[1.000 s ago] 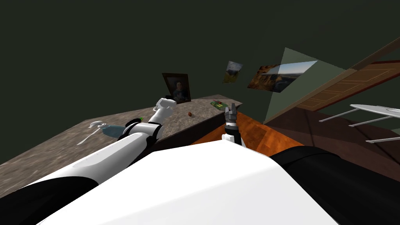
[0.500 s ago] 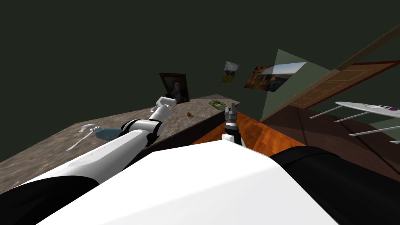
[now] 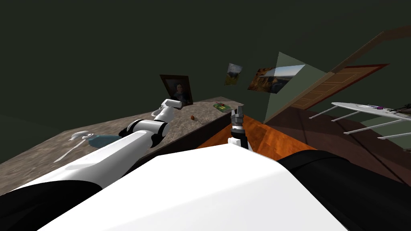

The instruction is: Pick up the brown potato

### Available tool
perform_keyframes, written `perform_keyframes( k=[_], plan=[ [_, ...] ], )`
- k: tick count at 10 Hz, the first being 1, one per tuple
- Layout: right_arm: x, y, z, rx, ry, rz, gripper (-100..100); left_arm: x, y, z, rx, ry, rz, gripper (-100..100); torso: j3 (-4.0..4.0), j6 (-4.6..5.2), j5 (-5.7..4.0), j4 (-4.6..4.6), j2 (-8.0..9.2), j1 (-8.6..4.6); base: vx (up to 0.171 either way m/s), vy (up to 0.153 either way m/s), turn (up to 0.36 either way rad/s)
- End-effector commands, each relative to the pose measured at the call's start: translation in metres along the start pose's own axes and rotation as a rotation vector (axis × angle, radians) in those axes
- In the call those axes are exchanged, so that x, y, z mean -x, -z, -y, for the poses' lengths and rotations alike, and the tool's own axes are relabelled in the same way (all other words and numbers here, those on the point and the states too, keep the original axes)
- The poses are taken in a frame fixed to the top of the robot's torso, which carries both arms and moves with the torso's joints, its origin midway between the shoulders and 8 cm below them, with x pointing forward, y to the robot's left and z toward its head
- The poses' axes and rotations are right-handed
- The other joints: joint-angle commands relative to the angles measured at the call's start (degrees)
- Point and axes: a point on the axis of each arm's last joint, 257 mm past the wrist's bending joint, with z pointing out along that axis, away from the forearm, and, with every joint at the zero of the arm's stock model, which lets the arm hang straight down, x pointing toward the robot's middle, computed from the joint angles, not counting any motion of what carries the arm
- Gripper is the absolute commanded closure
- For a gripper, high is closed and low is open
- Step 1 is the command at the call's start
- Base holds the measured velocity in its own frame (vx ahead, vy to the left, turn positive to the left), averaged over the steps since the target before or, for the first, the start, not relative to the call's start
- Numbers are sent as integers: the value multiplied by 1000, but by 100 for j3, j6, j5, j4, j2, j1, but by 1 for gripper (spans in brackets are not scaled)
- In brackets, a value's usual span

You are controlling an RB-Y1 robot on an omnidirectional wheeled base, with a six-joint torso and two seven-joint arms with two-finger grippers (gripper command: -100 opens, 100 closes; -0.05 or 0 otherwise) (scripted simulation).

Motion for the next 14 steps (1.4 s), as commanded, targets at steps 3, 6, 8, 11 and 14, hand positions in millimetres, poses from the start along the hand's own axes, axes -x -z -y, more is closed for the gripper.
perform_keyframes(
  k=[3,6,8,11,14],
  plan=[
    [0,0,0,0,0,0,0,-17,-4,-20,75,-4,-63,-100,-1,-5,1,0,-1,1,8,-6,-71],
    [0,0,0,0,0,0,0,-43,-6,-41,154,-10,-145,-100,-1,-3,0,0,-1,-1,8,-9,-94],
    [0,0,0,0,0,0,0,-55,-6,-48,182,-13,-181,-100,0,-4,0,0,-1,-1,8,-12,-60],
    [0,0,0,0,0,0,0,-73,-7,-68,232,-13,-229,-100,-2,-3,0,-2,-3,-4,13,-16,-63],
    [0,0,0,0,0,0,0,-105,-7,-96,301,-14,-307,-100,-4,-2,-2,-2,-5,-10,19,-27,-78]
  ],
)
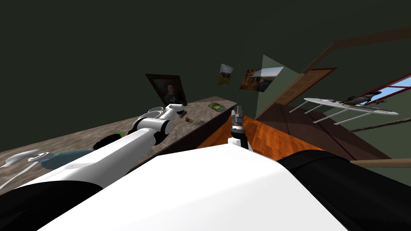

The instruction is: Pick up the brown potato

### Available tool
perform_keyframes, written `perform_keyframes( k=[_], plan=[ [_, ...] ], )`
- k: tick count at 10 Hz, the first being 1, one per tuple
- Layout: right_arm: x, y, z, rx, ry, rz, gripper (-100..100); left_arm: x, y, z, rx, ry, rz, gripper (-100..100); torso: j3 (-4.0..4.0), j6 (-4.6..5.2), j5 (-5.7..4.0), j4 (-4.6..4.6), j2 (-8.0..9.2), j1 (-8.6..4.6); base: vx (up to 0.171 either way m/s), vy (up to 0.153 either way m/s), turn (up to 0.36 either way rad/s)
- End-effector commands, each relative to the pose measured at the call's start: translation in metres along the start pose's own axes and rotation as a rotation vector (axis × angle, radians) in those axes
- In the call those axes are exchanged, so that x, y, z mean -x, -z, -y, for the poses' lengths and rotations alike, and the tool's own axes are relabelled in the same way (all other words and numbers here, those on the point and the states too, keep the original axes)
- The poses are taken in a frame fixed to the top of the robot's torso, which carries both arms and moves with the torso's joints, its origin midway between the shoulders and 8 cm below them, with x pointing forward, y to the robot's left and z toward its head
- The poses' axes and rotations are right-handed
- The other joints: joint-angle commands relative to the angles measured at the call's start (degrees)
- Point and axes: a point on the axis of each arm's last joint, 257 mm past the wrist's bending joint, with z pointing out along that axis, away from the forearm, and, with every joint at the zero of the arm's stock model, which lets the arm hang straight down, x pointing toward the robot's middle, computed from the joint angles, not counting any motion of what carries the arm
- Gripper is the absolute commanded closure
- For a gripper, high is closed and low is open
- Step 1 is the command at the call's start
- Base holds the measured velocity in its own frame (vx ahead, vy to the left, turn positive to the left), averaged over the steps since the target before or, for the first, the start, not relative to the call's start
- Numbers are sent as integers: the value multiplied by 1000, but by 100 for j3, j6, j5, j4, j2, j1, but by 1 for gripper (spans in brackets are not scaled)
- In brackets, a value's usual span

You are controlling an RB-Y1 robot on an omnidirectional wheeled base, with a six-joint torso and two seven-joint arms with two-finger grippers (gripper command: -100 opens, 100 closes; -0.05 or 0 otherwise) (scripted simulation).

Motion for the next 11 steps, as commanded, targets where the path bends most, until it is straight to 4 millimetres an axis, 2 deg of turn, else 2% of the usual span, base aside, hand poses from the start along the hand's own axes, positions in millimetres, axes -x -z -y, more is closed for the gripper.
perform_keyframes(
  k=[1,4,6,7,8,9,11],
  plan=[
    [0,0,0,0,0,0,0,-17,-10,-16,37,-1,-42,-100,0,0,0,0,0,0,19,-26,-37],
    [0,0,0,0,0,0,0,-17,-10,-16,37,-1,-42,-100,3,0,2,2,5,8,6,-8,-8],
    [0,0,0,0,0,0,0,-45,-26,-43,94,2,-102,-100,3,1,2,1,6,6,12,-21,-50],
    [0,0,0,0,0,0,0,-35,-23,-37,74,2,-82,-100,1,0,2,-1,3,3,6,-15,-3],
    [0,0,0,0,0,0,0,-37,-24,-40,79,1,-87,0,3,0,1,2,5,6,0,0,0],
    [0,0,0,0,0,0,0,-35,-32,-53,89,31,-76,-100,4,0,2,2,7,10,10,36,-217],
    [0,0,0,0,0,0,0,-35,-32,-53,89,31,-76,-100,4,-1,7,1,6,30,3,44,-72]
  ],
)
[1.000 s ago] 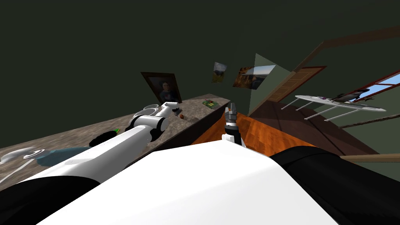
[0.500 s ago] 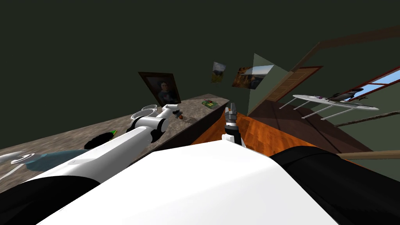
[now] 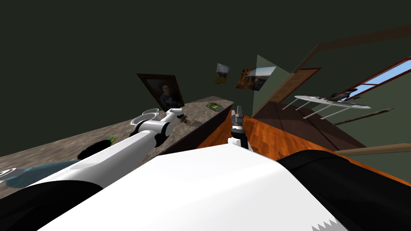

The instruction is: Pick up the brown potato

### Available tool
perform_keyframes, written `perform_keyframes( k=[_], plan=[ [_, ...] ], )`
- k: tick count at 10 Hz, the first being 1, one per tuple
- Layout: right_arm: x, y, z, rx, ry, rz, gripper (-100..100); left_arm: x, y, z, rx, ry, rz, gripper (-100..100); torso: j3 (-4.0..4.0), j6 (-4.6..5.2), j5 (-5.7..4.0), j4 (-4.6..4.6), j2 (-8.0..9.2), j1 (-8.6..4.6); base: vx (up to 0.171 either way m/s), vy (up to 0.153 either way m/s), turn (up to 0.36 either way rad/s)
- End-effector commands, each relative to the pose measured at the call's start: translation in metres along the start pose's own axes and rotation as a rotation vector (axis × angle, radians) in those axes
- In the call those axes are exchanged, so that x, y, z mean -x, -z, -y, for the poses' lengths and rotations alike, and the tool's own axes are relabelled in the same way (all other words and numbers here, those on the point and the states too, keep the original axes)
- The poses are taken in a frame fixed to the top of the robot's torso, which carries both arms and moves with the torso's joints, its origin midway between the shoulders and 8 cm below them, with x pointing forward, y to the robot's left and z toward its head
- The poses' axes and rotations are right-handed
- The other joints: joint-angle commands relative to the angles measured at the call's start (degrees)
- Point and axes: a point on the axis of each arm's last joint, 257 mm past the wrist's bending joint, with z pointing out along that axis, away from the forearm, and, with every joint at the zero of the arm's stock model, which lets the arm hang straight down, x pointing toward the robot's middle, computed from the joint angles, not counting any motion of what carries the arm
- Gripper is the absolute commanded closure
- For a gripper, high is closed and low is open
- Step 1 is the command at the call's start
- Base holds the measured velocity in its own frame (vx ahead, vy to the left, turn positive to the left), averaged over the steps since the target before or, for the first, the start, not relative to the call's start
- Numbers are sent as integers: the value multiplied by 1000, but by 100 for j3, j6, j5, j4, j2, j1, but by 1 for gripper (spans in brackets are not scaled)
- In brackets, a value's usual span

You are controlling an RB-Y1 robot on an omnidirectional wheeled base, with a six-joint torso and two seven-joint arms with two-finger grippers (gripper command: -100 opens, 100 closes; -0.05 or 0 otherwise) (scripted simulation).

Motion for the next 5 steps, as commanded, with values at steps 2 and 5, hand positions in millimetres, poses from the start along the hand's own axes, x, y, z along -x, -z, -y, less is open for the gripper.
perform_keyframes(
  k=[2,5],
  plan=[
    [0,0,0,0,0,0,0,2,-5,-9,9,16,3,-100,4,3,0,1,9,2,-23,31,-81],
    [0,0,0,0,0,0,0,3,-5,-9,7,18,6,100,0,-1,-1,-2,2,-11,0,0,0]
  ],
)
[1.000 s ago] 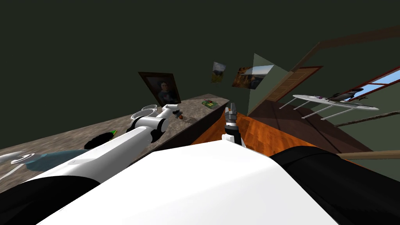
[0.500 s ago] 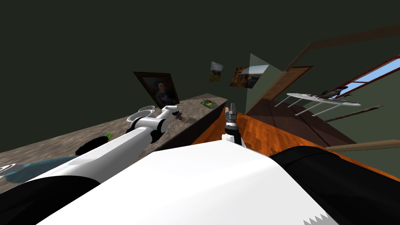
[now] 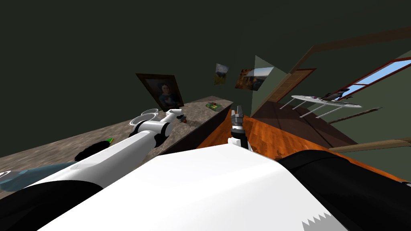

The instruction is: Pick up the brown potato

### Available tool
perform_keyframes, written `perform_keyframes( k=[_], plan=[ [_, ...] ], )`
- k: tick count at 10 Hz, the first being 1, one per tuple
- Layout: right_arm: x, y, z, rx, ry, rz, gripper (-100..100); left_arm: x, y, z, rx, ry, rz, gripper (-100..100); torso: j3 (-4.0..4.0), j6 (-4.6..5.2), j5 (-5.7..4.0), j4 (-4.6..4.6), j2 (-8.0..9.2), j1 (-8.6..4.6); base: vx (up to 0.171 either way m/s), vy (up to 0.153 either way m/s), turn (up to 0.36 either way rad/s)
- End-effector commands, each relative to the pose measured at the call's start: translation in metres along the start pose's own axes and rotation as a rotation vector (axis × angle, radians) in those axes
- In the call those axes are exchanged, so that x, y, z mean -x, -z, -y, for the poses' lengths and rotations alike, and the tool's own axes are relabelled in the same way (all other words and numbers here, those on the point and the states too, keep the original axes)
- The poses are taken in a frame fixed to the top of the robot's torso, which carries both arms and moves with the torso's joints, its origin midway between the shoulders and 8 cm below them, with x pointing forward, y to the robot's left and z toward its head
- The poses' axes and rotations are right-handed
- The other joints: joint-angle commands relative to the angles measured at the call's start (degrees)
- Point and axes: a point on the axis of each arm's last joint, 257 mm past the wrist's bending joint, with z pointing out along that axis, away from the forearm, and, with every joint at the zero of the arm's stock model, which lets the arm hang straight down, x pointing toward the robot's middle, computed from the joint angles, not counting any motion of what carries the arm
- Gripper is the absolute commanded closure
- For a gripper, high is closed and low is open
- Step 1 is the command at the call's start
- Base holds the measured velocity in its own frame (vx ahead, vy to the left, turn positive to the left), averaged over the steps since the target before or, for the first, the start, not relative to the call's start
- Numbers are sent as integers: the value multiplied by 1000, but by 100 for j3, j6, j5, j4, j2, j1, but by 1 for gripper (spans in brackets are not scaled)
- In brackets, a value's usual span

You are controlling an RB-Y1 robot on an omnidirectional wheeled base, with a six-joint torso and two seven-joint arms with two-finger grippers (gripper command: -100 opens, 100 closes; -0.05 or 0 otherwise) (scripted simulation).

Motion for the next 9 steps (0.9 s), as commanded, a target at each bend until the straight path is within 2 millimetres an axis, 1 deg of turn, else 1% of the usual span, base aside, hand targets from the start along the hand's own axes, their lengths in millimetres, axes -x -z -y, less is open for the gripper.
perform_keyframes(
  k=[1,2,3,4,5,6,7,9],
  plan=[
    [0,0,0,0,0,0,0,0,0,0,0,0,0,100,0,0,0,0,0,0,0,0,0],
    [0,0,0,0,0,0,0,0,0,0,0,0,0,100,-1,1,-1,-1,-1,-1,0,0,0],
    [0,0,0,0,0,0,0,0,0,0,0,1,0,0,-1,1,-1,-1,-1,-1,0,0,0],
    [0,0,0,0,0,0,0,-1,-1,-2,1,7,1,100,-1,1,-1,-1,-2,-1,0,3,-16],
    [0,0,0,0,0,0,0,-4,7,11,-8,-23,-8,100,-2,2,0,-3,-1,-1,14,-33,161],
    [0,0,0,0,0,0,0,-5,13,18,-13,-41,-14,100,-2,-3,-2,0,-5,-12,18,-75,270],
    [0,0,0,0,0,0,0,-2,17,26,-31,-45,-4,100,-1,-8,-5,0,-3,-22,8,-62,97],
    [0,0,0,0,0,0,0,-5,14,20,-17,-42,-12,100,-3,9,-3,-2,-3,-18,1,-10,-36]
  ],
)
